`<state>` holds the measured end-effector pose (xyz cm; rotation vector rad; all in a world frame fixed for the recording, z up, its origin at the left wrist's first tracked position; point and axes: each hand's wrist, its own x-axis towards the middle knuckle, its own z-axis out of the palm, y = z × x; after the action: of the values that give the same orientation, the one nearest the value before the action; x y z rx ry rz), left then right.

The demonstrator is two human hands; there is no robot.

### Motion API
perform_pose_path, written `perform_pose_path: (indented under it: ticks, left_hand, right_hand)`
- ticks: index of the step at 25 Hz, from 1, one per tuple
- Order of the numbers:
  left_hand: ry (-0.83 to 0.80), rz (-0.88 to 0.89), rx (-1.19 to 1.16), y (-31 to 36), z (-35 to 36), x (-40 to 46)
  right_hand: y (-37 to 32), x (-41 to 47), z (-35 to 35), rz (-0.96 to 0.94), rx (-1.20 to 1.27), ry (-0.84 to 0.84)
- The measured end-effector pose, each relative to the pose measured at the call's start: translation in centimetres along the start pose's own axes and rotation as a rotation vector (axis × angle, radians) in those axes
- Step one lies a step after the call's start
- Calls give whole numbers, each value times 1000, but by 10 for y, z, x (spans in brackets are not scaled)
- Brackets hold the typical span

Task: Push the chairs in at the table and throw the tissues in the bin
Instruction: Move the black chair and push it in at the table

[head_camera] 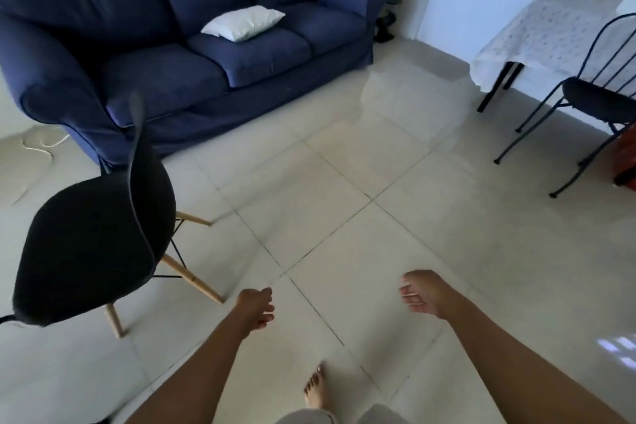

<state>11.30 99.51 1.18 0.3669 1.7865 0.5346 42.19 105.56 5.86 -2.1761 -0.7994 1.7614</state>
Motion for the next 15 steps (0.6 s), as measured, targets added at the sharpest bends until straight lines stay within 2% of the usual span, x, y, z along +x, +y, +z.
perform_pose_path:
  ticks: [8, 11, 15]
  left_hand:
    - [202, -53, -207, 139, -19, 90]
    - [301, -149, -385, 163, -16, 112]
    - [395, -265, -636, 191, -2, 121]
  right_hand:
    - [-199, 136, 22, -46, -265, -140]
    - [-277, 183, 42, -89, -400, -180]
    - [-383, 219, 83, -159, -587, -313]
